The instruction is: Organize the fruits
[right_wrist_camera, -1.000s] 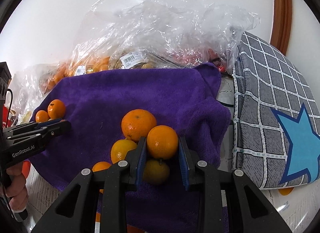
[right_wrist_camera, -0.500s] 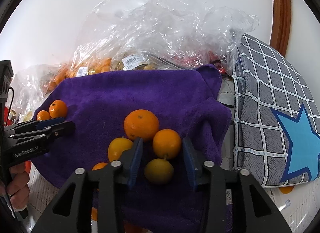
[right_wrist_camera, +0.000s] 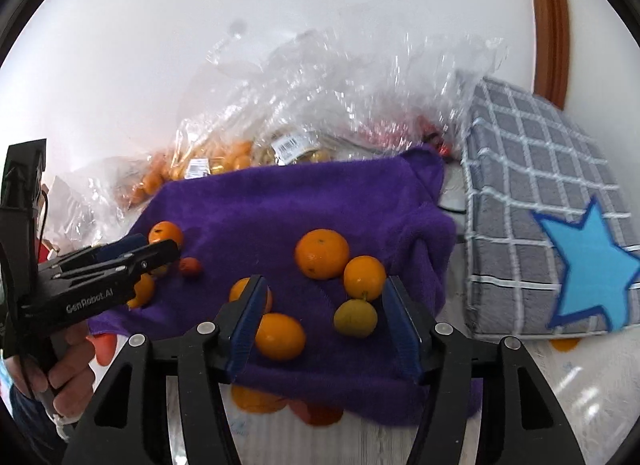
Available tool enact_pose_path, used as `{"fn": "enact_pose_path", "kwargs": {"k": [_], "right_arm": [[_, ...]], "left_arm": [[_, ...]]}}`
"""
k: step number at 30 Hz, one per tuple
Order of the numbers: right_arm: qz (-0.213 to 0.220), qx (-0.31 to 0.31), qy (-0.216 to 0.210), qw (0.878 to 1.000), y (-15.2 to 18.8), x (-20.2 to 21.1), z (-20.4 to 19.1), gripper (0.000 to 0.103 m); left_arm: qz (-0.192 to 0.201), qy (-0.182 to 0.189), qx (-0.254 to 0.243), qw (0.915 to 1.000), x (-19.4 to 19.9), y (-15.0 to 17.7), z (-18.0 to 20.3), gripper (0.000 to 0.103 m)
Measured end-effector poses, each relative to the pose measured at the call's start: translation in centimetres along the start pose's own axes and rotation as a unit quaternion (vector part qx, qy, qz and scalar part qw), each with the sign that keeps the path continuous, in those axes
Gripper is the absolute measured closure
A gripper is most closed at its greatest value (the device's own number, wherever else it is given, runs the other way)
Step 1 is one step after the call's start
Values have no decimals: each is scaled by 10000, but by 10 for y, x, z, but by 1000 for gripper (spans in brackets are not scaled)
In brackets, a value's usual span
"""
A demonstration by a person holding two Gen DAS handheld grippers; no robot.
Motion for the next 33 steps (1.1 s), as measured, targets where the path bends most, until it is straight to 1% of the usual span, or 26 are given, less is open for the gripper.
{"fn": "enact_pose_path", "kwargs": {"k": [3,6,8,10,15,18,20,22,23,25,29,33], "right_arm": [[93,56,157,9998,2,24,-5,43],[163,73,265,9995,6,48,-10,43],[185,90,307,9993,10,63,-12,43],[208,136,365,9990,13,80,-15,43],[277,33,457,9986,28,123,-19,43],[392,-16,595,9975,40,143,-18,26],[465,-29,560,9973,47,156,-17,20],[485,-33,477,9977,55,169,-16,18],[503,-44,469,9976,58,175,-15,16],[567,-57,526,9970,63,186,-13,10],[699,-108,784,9944,70,208,-9,8],[712,-276,713,9945,76,221,-3,8]], "left_arm": [[124,-113,-69,9998,22,5,-1,46],[201,-136,-23,9997,45,12,-2,44],[238,-118,41,9996,59,17,-2,39],[291,-68,78,9995,77,24,0,36],[470,-101,7,9988,121,43,13,28],[521,-50,17,9986,141,53,21,25],[567,-12,61,9984,152,59,26,22],[631,5,69,9980,165,66,31,20],[641,4,58,9979,167,68,33,17],[648,-11,13,9979,177,73,38,17],[771,-83,-72,9970,197,80,51,17],[918,-117,-87,9957,213,85,59,15]]}}
Point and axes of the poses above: each gripper's, at about its wrist camera, not at the fingertips, and x roughly against the way its jaws point, z to its right, y to its underside, the point moved 2 cm from there along -x, roughly the way its jaws point, and after that the axes turned 6 degrees about y, right-handed, at the moved point
